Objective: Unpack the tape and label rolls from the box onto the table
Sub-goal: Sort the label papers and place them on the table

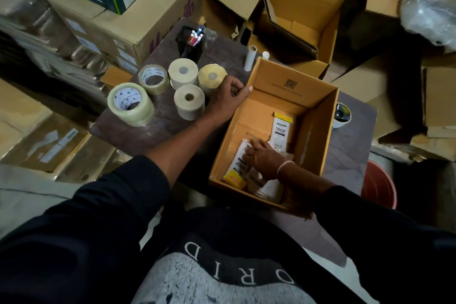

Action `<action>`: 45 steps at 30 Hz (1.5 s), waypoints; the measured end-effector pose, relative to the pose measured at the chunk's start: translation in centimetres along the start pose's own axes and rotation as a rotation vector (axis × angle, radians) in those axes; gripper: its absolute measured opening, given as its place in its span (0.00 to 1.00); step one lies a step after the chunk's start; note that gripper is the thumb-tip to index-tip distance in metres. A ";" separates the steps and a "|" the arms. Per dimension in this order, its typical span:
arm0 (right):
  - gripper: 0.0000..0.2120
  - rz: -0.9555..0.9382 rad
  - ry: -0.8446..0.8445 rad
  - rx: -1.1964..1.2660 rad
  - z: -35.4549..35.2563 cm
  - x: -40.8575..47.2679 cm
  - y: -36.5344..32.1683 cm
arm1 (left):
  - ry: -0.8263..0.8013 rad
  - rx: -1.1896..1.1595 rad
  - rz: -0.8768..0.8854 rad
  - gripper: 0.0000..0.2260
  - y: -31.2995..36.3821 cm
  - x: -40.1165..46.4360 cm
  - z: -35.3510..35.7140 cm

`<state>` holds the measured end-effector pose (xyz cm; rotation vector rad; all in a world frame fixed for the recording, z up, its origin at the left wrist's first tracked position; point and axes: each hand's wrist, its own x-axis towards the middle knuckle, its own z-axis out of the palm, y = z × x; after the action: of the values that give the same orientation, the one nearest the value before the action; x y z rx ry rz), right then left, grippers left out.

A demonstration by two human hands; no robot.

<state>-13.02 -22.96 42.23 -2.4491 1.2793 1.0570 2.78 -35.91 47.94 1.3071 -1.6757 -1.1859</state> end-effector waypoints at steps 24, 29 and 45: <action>0.31 0.095 -0.066 0.782 -6.2 -2.1 5.0 | -0.046 0.050 -0.041 0.14 0.2 0.6 -0.2; 0.17 0.154 0.236 1.442 -6.1 -3.8 7.5 | -0.110 -0.022 -0.124 0.20 0.1 0.5 -0.7; 0.20 0.411 0.883 2.368 -12.5 -8.8 9.4 | -0.174 -0.325 -0.037 0.13 5.3 1.5 -2.7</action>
<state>-17.31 -28.75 58.63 -0.4870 1.4038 -1.2683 3.07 -37.65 53.82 1.0626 -1.5011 -1.5575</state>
